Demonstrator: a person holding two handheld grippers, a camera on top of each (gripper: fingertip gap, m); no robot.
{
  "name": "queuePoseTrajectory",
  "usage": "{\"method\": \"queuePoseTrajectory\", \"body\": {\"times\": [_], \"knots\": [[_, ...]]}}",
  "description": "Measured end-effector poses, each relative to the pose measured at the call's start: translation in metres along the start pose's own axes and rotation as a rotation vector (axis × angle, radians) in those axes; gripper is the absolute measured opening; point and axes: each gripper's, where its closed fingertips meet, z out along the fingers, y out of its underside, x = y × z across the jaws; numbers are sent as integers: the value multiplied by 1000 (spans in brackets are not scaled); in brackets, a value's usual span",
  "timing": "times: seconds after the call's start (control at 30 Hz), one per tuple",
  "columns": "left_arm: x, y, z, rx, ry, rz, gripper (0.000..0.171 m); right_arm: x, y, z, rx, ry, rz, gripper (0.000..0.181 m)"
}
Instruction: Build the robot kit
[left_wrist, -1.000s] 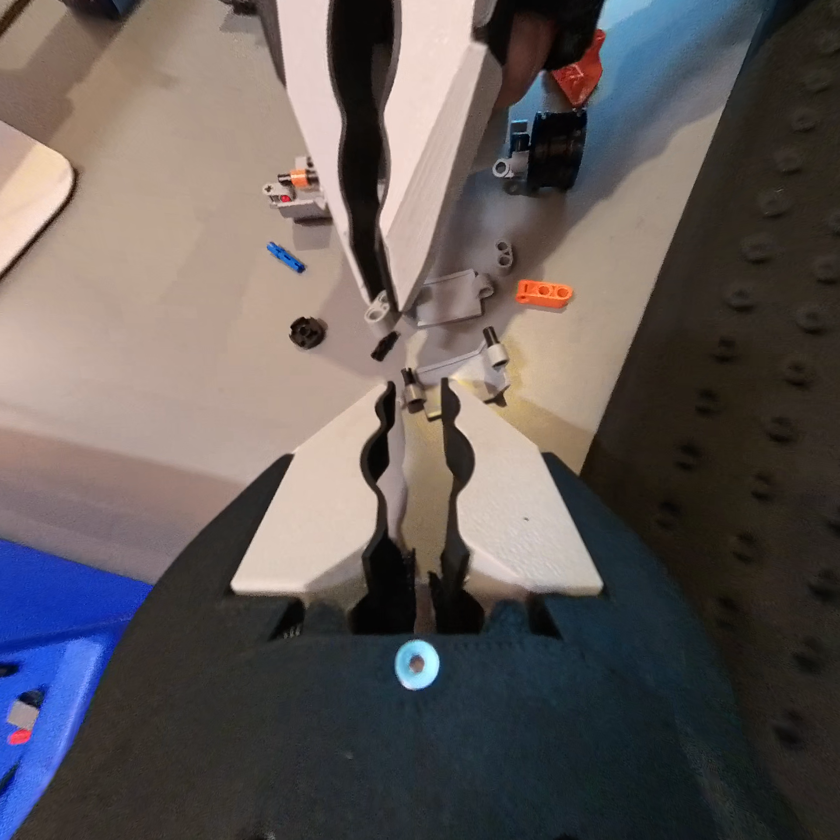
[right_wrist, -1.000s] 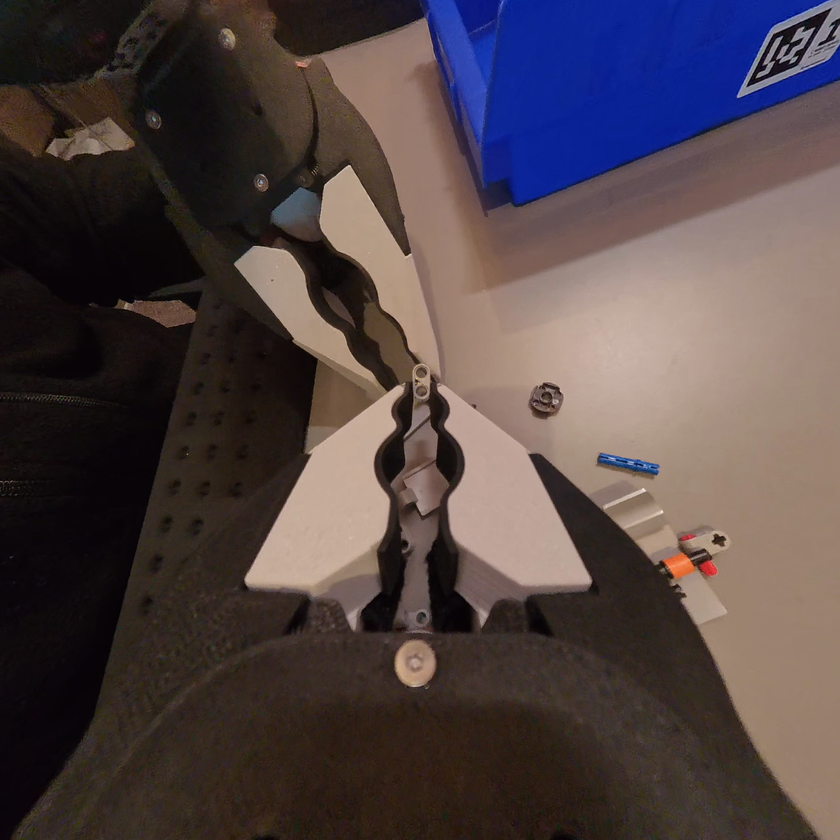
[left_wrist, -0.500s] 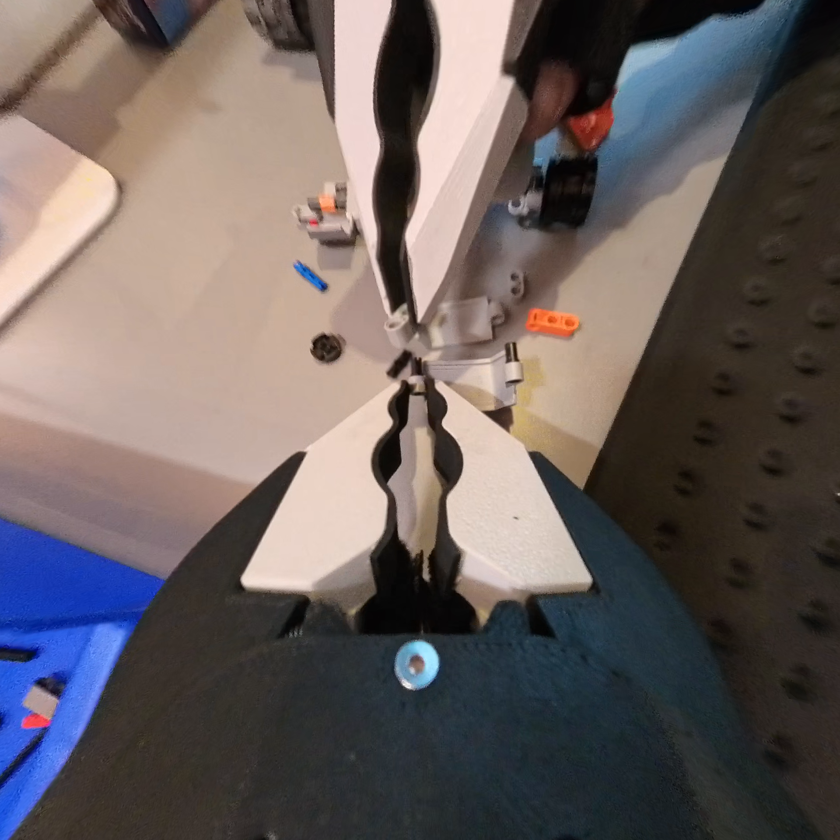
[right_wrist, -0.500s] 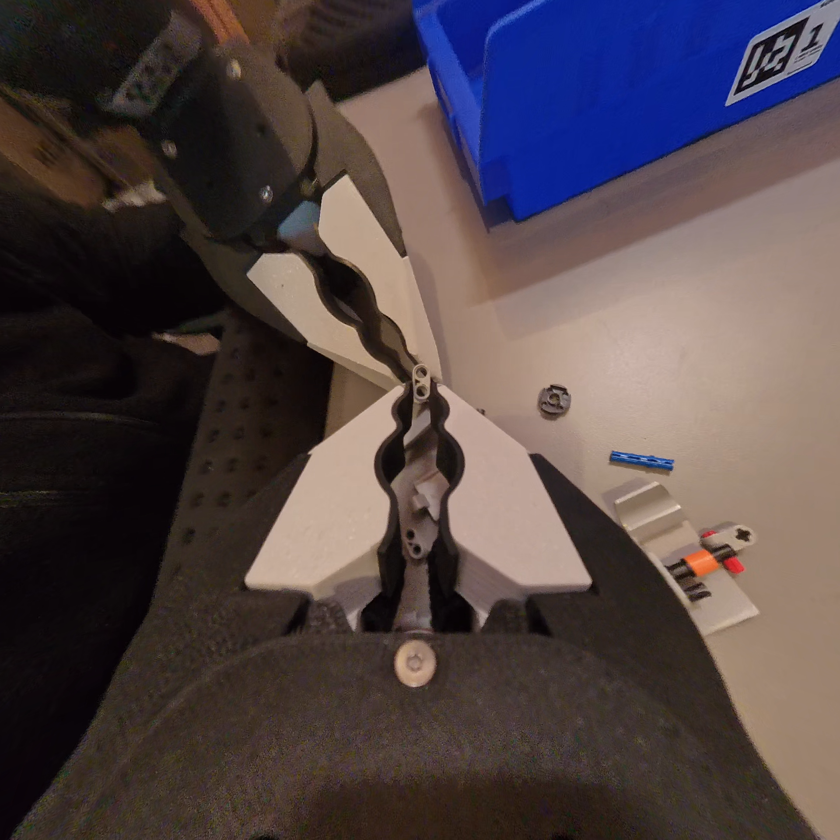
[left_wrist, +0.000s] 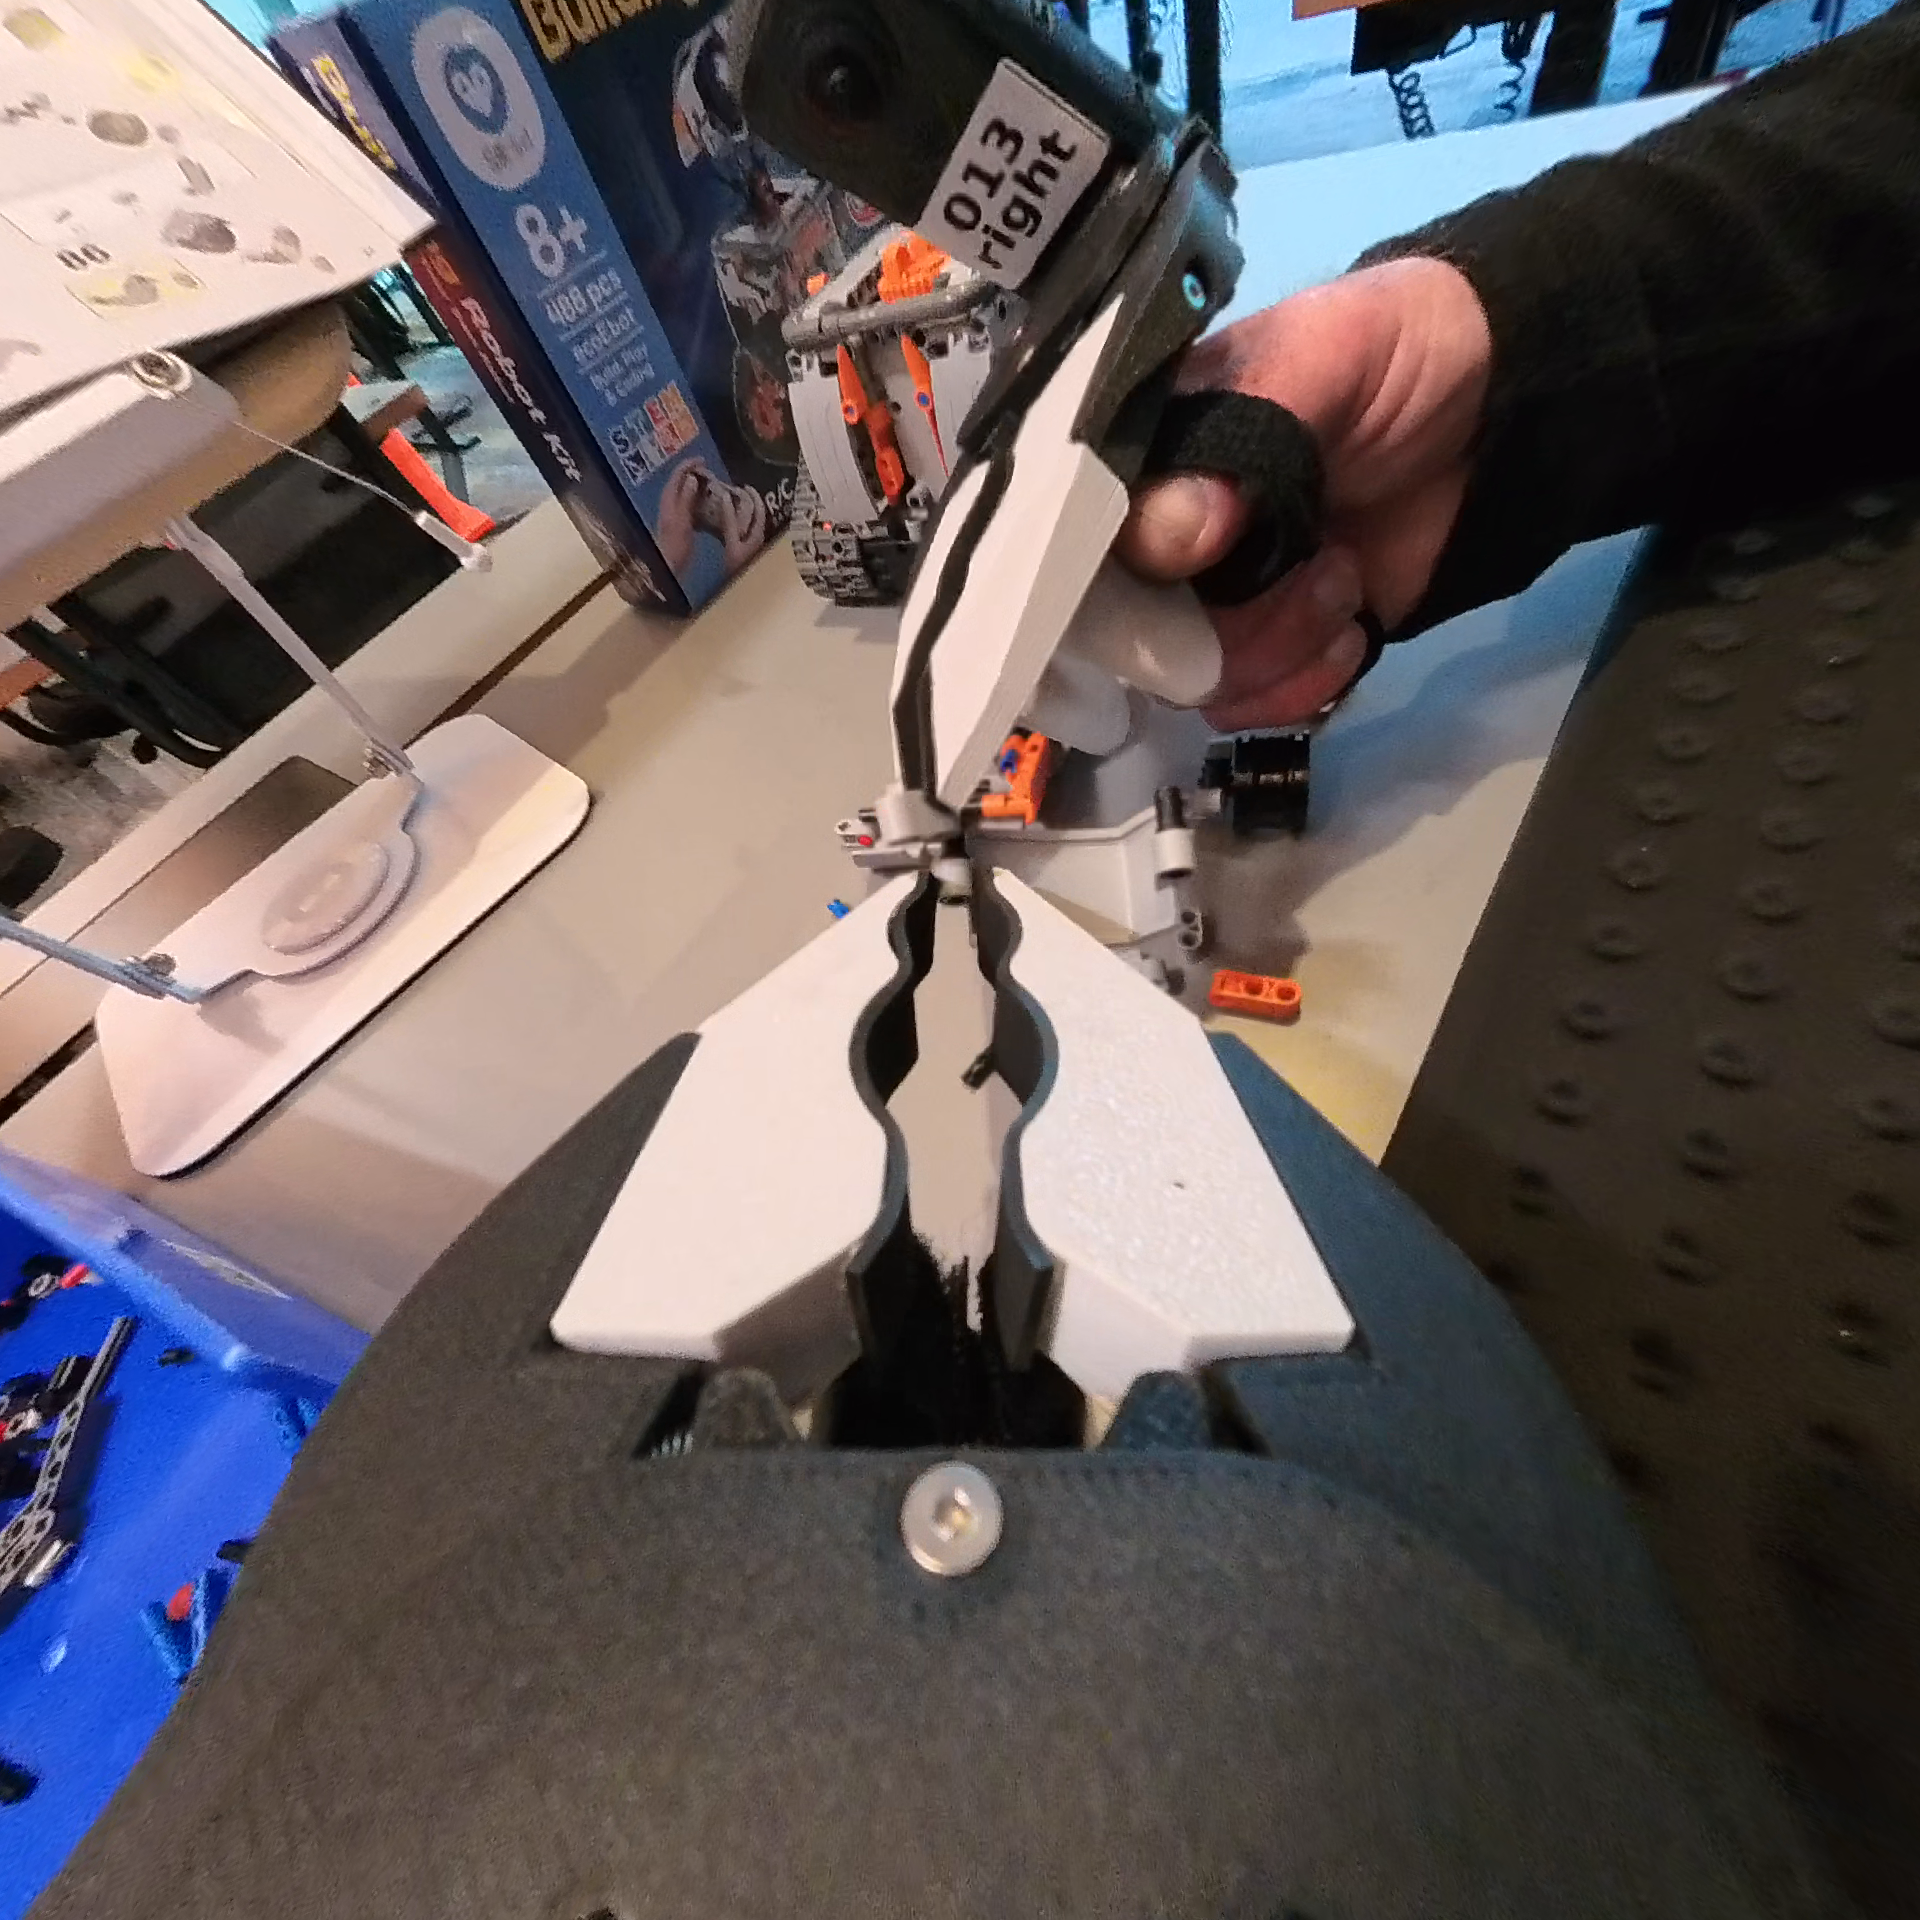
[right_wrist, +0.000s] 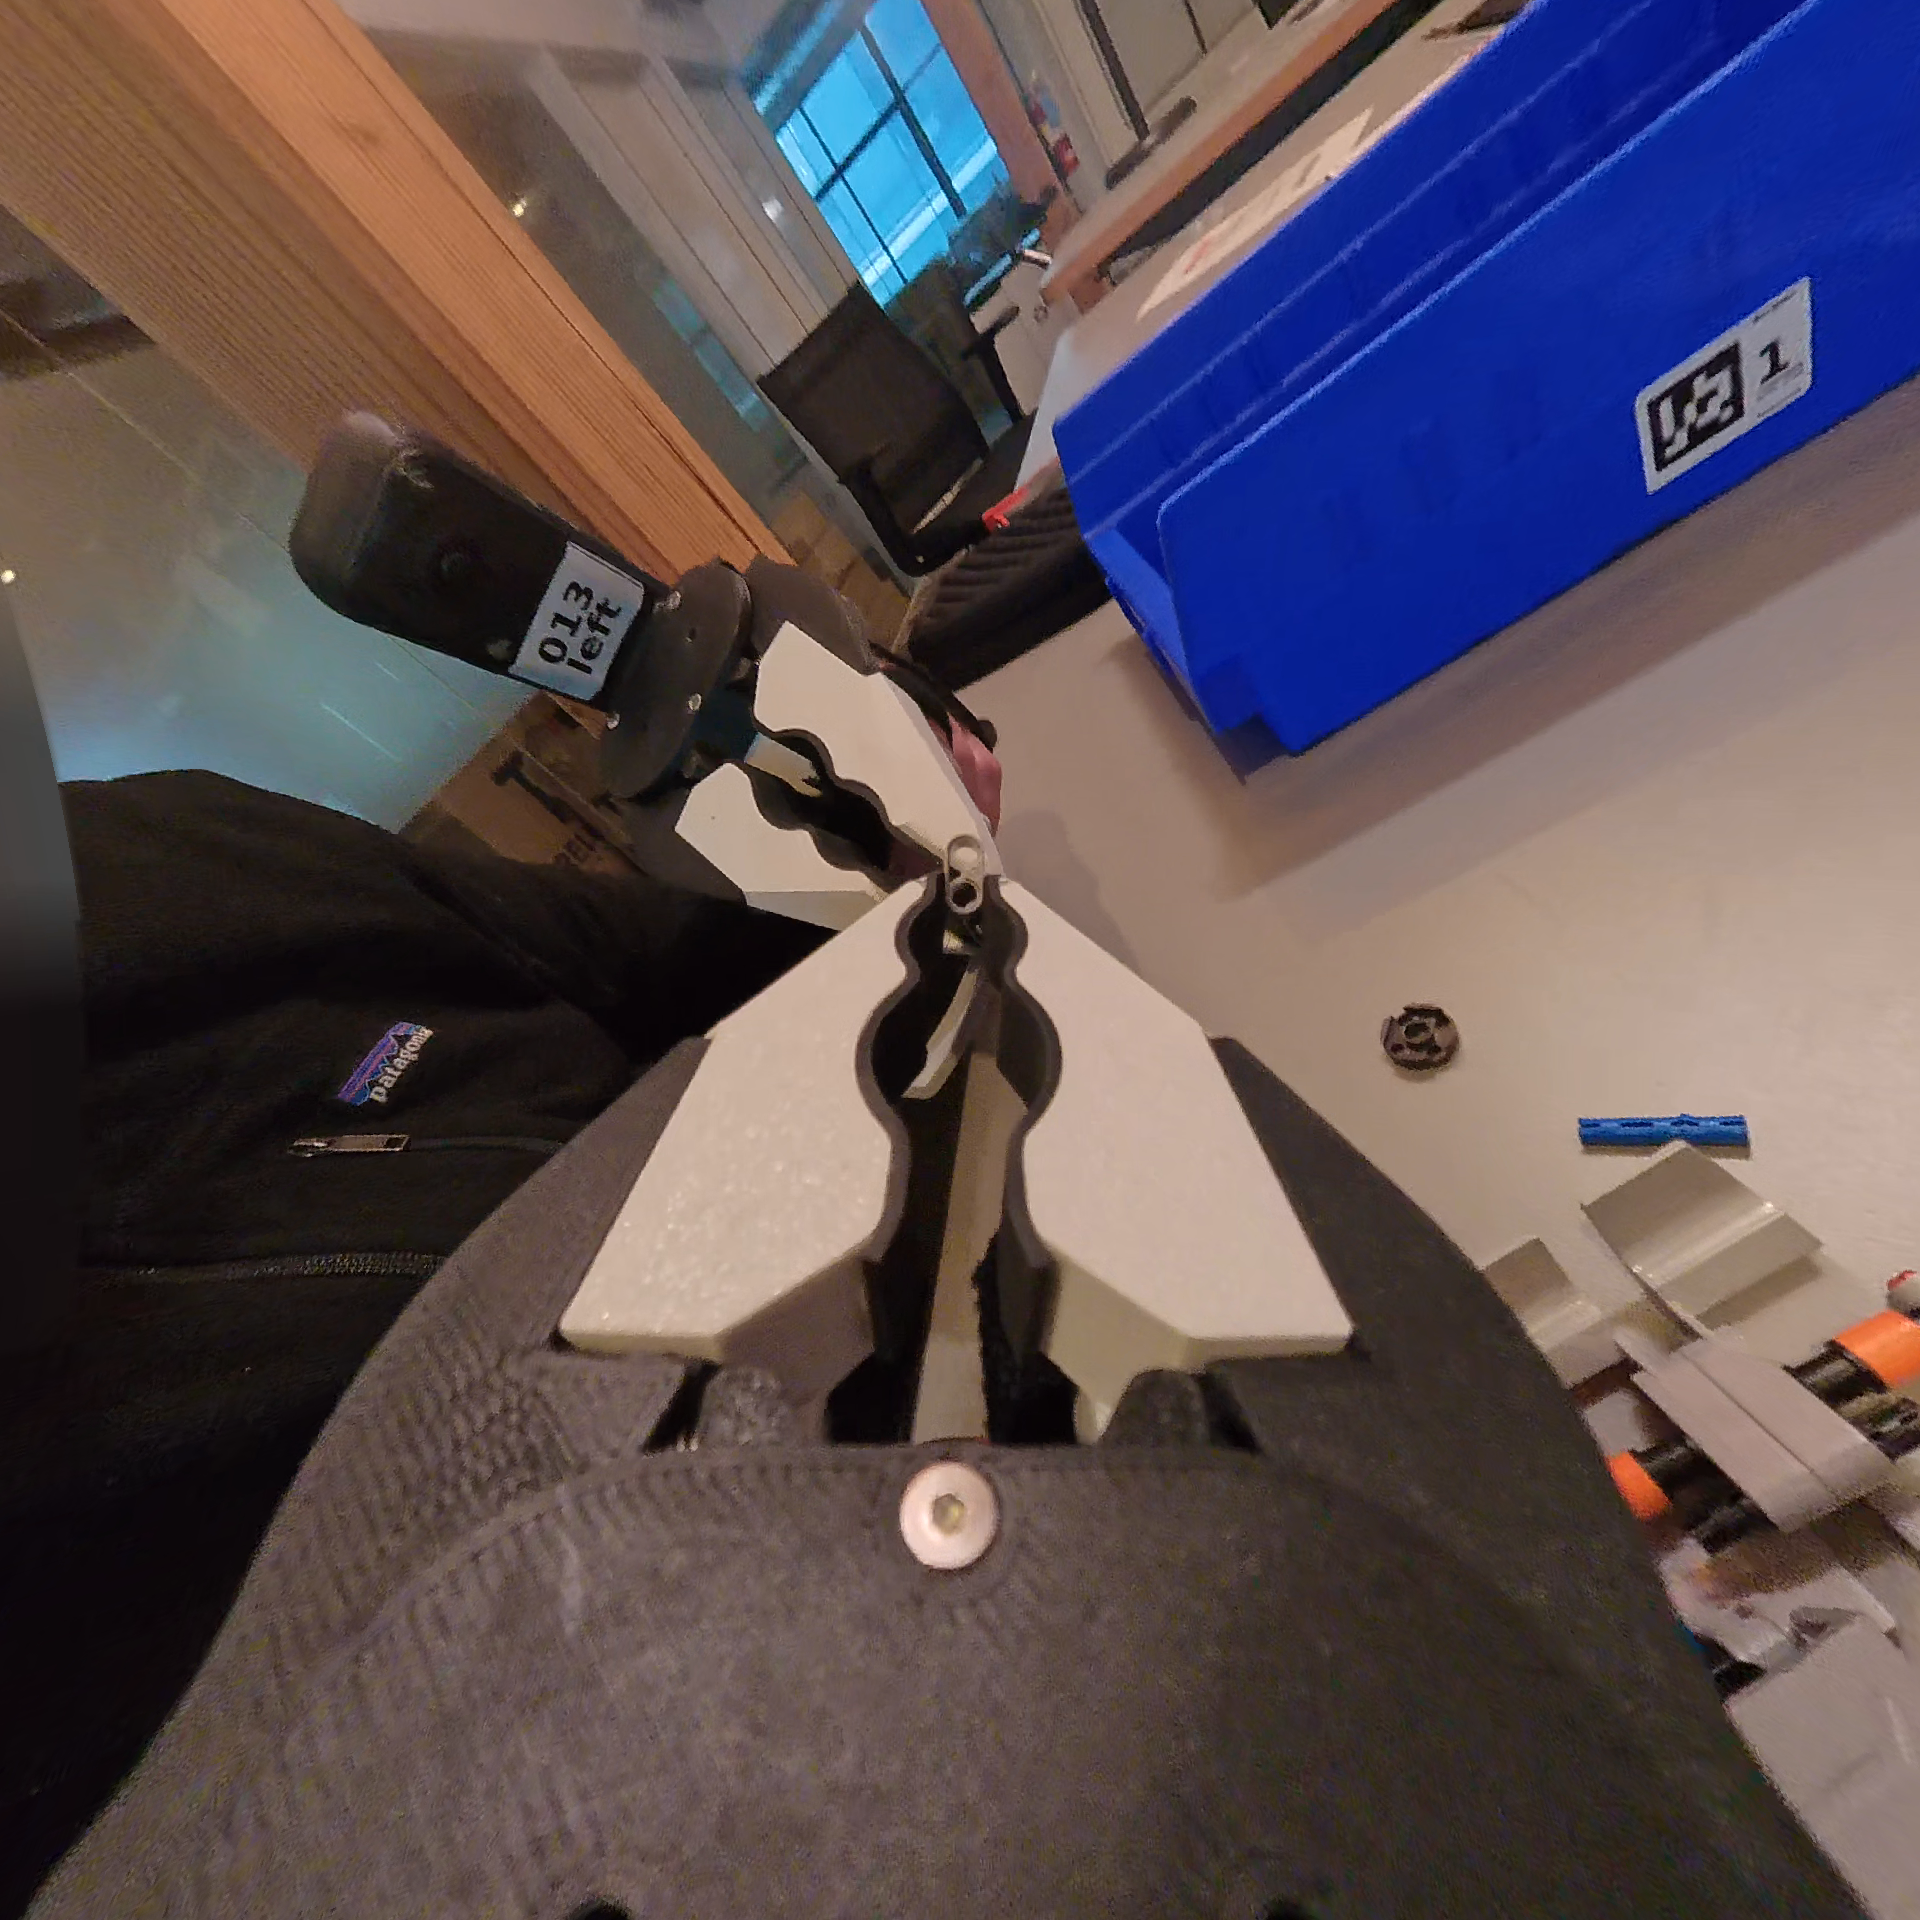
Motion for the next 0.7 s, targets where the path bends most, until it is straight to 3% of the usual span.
{"method": "queuePoseTrajectory", "body": {"times": [0.23, 0.7], "knots": [[-6, -13, -8, 74, -31, -28, 5, -4, -12, -8, 66, -8, -28, 4], [-6, -18, -8, 88, -67, 8, 4, -9, -14, -7, 102, -22, -45, 3]]}}
